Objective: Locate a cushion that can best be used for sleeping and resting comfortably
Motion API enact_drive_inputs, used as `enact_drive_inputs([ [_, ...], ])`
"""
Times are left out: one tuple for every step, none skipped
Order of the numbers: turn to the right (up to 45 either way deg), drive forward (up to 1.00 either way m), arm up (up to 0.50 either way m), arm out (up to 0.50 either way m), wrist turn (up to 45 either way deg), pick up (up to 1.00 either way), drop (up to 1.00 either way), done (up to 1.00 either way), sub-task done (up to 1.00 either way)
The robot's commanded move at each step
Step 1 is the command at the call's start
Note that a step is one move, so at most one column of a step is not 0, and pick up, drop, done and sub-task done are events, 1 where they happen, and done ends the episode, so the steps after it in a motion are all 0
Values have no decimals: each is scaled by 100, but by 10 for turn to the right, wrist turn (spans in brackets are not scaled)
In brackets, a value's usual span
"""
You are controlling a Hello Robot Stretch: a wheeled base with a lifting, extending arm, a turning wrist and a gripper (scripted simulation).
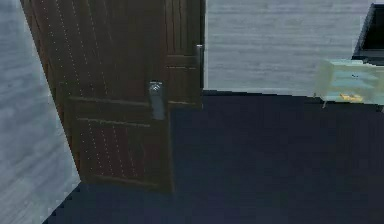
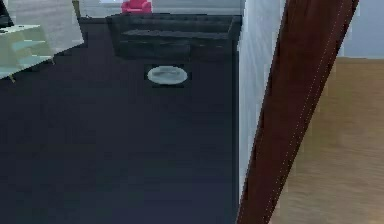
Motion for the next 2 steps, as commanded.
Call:
enact_drive_inputs([
  [180, 0, 0, 0, 0, 0, 0, 0, 0],
  [0, 95, 0, 0, 0, 0, 0, 0, 0],
])
